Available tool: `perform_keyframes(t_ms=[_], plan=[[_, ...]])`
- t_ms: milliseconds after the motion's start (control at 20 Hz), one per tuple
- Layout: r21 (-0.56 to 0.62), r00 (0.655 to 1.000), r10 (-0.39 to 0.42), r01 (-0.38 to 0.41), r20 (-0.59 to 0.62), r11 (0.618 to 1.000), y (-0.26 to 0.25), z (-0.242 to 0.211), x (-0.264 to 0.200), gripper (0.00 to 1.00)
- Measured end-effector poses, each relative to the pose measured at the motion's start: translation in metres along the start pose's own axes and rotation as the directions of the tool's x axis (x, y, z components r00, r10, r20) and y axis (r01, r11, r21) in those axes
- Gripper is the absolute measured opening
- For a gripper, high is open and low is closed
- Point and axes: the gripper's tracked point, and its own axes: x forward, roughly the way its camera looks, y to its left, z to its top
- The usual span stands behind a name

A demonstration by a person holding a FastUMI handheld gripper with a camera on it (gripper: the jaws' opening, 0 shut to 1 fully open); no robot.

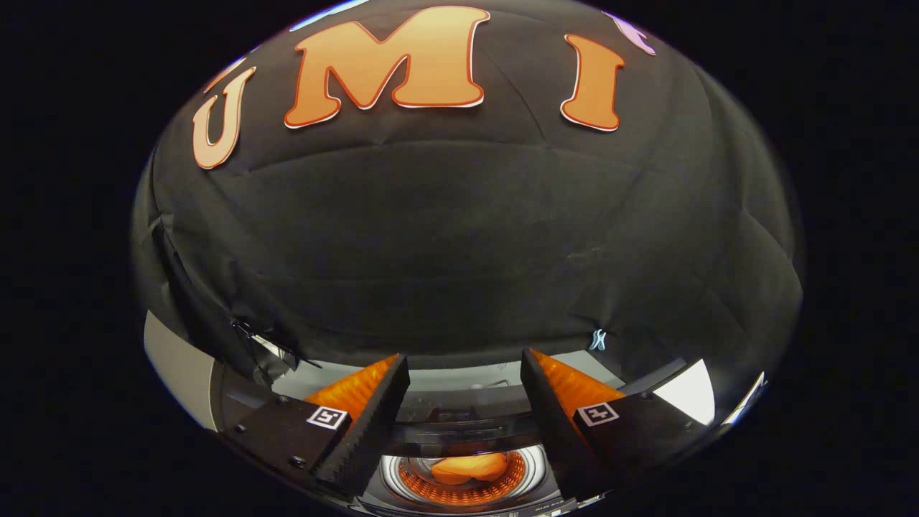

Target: Put the clothes into the washing machine and then close the washing machine lid.

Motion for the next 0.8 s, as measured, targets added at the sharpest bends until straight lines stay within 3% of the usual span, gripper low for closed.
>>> perform_keyframes(t_ms=[500,800], plan=[[-0.005,0.999,-0.010,0.010,0.037,1.000,-0.005,-0.057,-0.052,1.00],[0.015,1.000,0.014,-0.013,-0.022,1.000,-0.005,-0.116,-0.076,1.00]])
